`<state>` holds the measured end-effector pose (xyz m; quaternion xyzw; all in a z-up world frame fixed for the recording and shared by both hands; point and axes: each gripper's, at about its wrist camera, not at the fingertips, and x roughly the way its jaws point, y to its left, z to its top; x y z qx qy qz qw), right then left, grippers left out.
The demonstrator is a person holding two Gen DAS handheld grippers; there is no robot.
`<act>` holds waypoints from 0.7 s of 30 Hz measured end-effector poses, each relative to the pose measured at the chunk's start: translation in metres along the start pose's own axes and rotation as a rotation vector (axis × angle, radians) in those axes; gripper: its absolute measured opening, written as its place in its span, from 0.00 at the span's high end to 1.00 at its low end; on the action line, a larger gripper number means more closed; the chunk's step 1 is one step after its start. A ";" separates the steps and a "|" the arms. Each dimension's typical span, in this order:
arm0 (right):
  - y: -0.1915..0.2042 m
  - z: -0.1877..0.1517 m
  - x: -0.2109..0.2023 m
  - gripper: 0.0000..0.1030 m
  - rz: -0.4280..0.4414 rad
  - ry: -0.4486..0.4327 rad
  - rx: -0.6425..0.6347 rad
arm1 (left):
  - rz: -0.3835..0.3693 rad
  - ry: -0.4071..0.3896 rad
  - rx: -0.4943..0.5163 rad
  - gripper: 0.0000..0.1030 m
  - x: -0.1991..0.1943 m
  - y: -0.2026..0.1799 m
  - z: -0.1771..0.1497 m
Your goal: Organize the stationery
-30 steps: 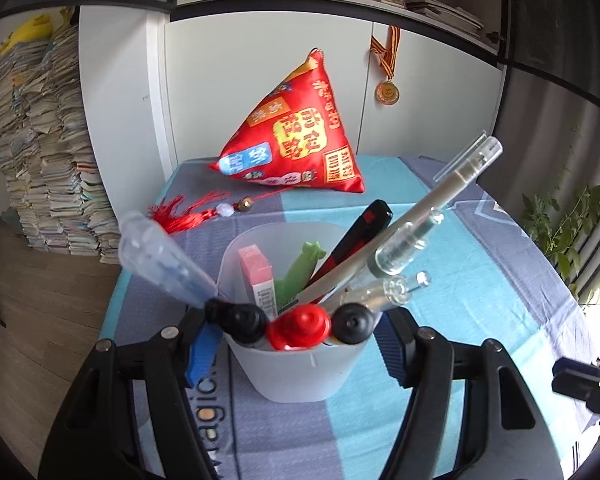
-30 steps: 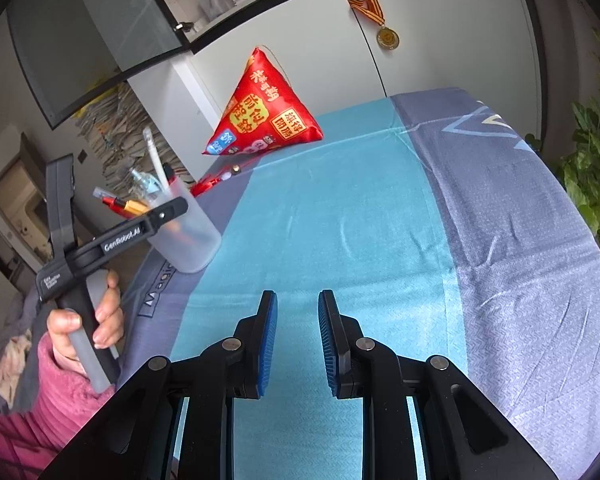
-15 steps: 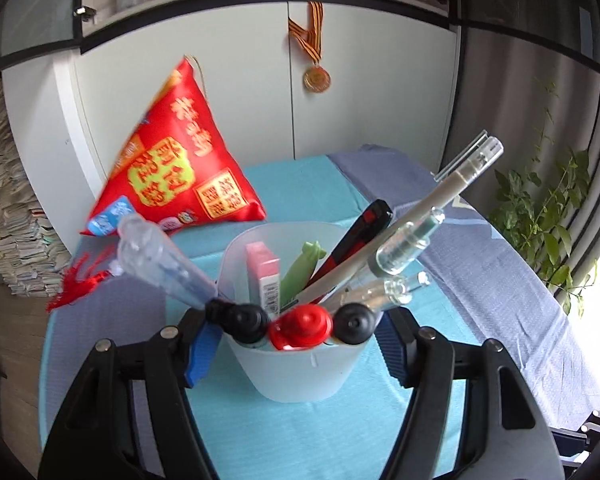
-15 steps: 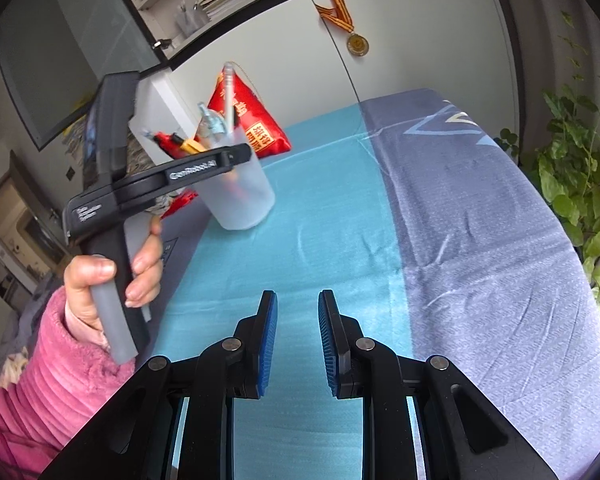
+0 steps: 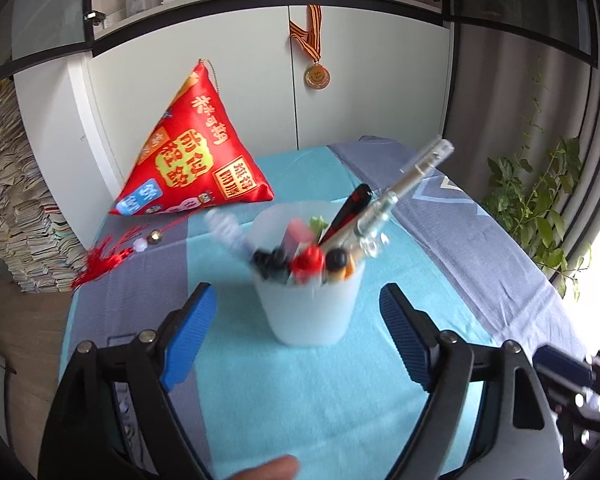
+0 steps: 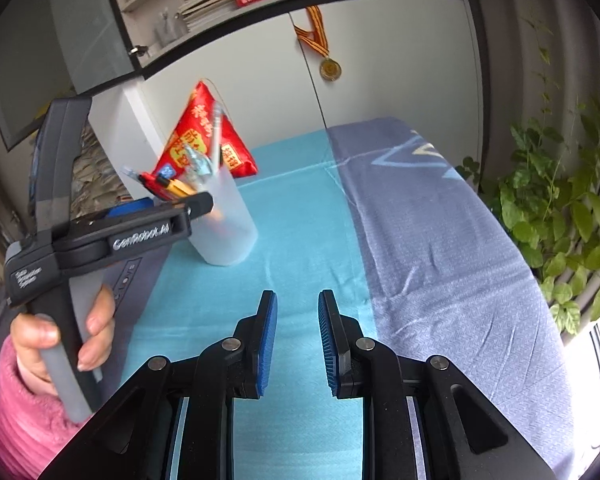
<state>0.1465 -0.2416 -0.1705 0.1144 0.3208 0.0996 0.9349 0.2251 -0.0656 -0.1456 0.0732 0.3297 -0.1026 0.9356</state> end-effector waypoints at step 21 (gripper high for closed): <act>0.076 0.030 -0.102 0.75 -0.063 -0.198 -0.137 | 0.099 -0.247 0.007 0.01 -0.201 -0.005 -0.025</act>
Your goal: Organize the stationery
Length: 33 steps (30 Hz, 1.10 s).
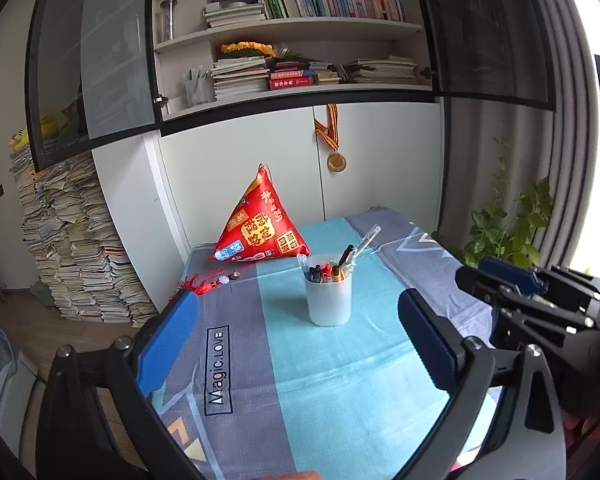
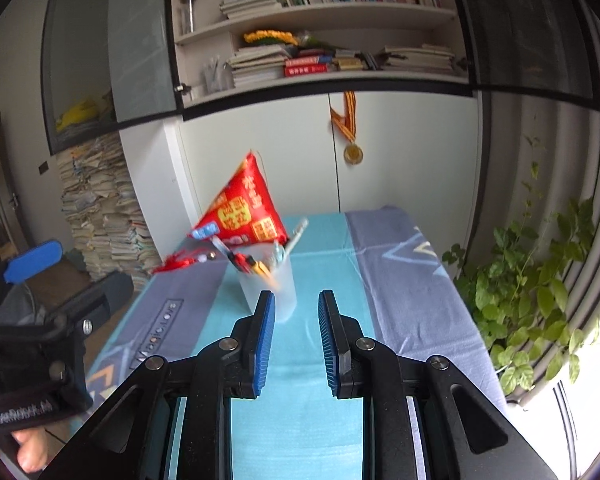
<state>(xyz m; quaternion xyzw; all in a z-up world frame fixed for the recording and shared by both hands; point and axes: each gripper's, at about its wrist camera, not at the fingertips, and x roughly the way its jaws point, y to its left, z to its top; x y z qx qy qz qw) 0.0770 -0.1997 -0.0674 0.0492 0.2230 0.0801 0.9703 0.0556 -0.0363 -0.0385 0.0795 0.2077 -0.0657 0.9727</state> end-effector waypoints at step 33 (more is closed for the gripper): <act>0.018 0.028 -0.071 0.47 -0.033 -0.081 -0.025 | 0.007 -0.082 -0.050 0.01 -0.054 0.008 0.008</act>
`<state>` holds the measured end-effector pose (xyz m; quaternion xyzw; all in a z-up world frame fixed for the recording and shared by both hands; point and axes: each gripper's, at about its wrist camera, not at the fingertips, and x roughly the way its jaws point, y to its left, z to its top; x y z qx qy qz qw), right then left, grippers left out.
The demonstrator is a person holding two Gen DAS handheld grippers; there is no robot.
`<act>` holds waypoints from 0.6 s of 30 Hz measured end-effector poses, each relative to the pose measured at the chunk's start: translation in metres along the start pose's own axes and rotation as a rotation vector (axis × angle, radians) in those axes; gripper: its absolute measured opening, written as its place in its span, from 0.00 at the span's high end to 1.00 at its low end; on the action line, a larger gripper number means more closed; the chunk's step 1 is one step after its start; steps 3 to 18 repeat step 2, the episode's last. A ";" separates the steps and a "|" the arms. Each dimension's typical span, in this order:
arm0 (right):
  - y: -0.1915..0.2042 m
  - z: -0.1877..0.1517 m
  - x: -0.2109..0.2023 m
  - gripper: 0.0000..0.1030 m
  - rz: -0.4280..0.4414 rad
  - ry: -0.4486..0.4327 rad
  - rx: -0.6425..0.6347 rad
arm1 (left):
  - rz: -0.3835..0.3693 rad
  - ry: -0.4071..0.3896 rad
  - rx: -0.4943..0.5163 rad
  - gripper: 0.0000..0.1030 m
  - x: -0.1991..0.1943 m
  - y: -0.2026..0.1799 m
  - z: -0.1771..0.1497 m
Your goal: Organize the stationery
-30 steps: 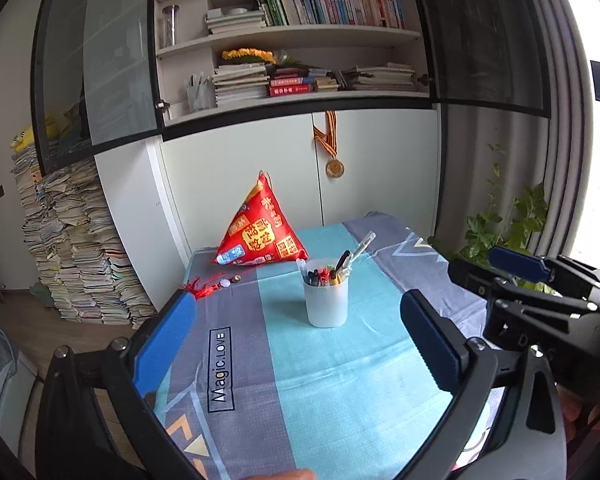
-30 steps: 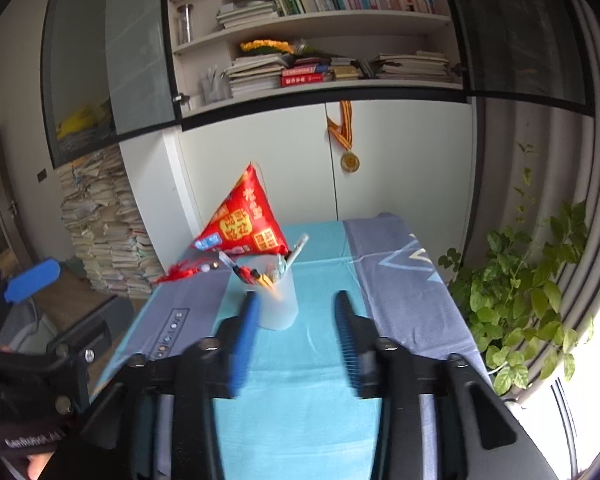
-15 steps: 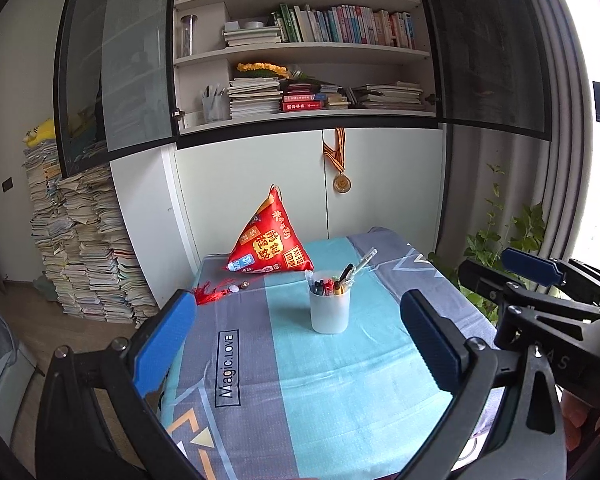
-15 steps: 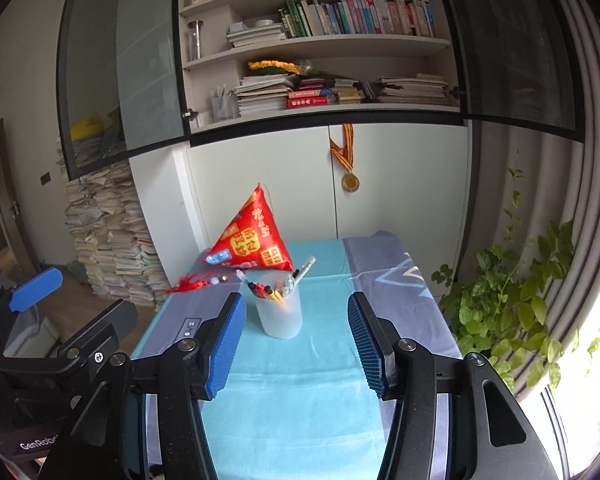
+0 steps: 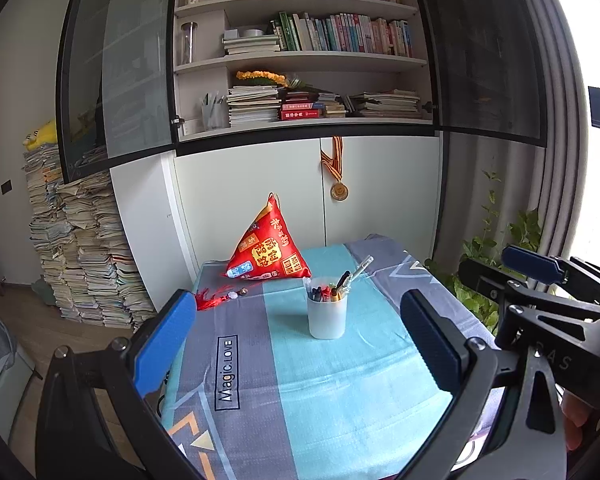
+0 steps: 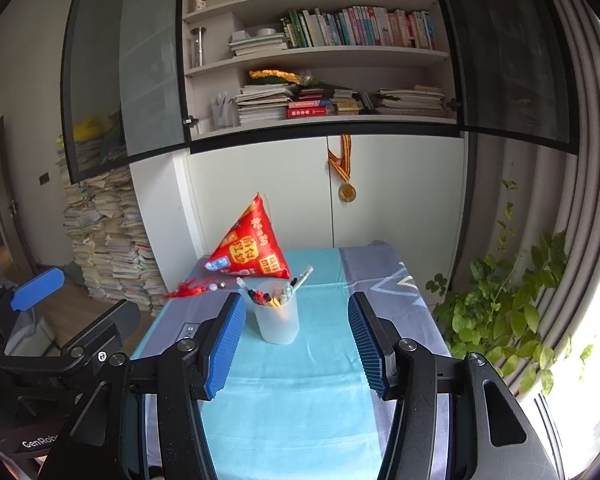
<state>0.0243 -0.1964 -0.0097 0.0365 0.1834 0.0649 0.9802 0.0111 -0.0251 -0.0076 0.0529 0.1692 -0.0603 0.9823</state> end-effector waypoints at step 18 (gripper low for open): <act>0.000 0.000 0.000 0.47 -0.001 0.000 -0.002 | -0.002 0.003 -0.001 0.01 0.001 0.000 0.000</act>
